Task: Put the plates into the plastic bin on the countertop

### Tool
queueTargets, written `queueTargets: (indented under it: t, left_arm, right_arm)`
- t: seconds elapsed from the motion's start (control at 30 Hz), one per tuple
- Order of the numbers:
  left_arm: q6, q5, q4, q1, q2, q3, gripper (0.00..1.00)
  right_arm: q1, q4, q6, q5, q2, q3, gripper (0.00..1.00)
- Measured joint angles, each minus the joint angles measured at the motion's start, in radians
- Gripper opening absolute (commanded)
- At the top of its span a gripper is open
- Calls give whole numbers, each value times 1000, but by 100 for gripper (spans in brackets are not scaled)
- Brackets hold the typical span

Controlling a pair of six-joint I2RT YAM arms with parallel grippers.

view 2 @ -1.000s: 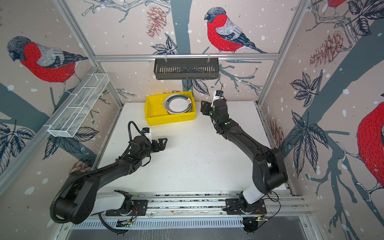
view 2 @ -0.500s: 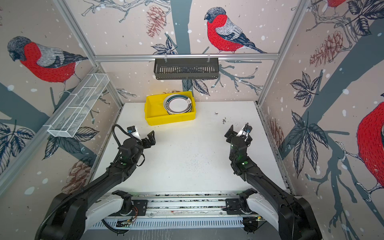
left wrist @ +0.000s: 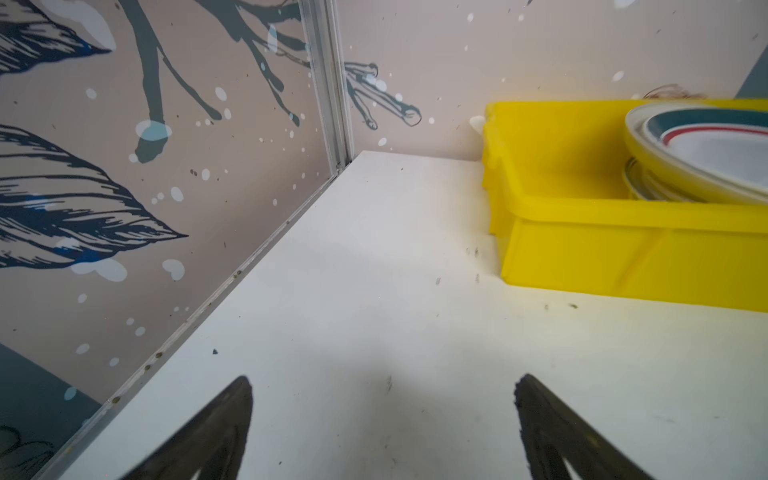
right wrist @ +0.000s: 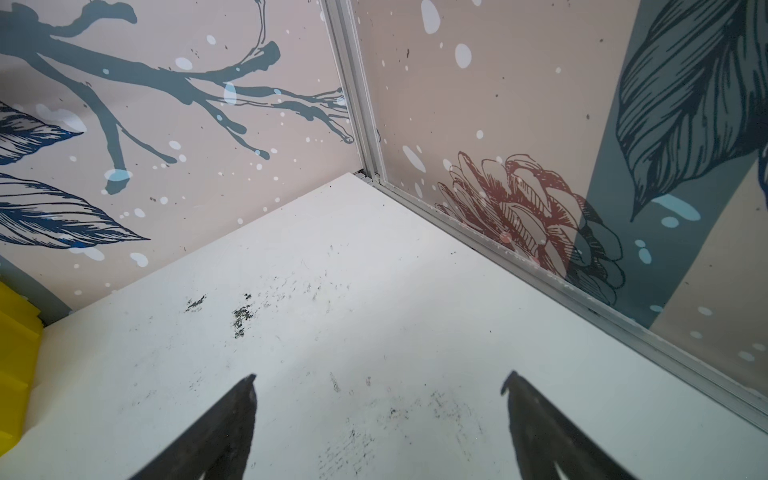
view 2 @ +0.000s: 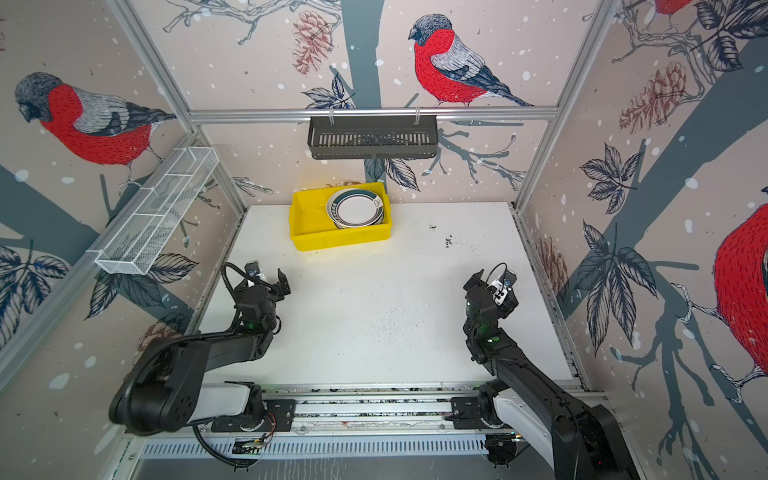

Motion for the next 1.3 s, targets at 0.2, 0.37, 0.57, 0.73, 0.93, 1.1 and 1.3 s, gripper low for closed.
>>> queueTargets:
  t: [0.2,0.37,0.57,0.73,0.93,1.1,1.3]
  left_arm:
    - [21,43,160,19,89,-19,97]
    - [23,85,220,26,143,-28,97]
    - [43,112,291,10,156,-39,97]
    - [49,71,312,3,161,-40,98]
    - [49,44,314,0,162,-40,97]
    - [49,41,315,0,162,-40,98]
    - [49,40,317,0,162,-40,98]
  right_arm:
    - [16,29,-15,-5,67,18,96]
    - [51,57,-44,4,112,41,96]
    - [45,158,-113,65,40,-41,99]
    - [-17,283,-173,95,16,-127,99]
    - [-110,351,-174,42,116,-112,99]
    - [-156,402,-182,11,244,-58,99]
    - [-193,431,-197,-15,388,-4,99]
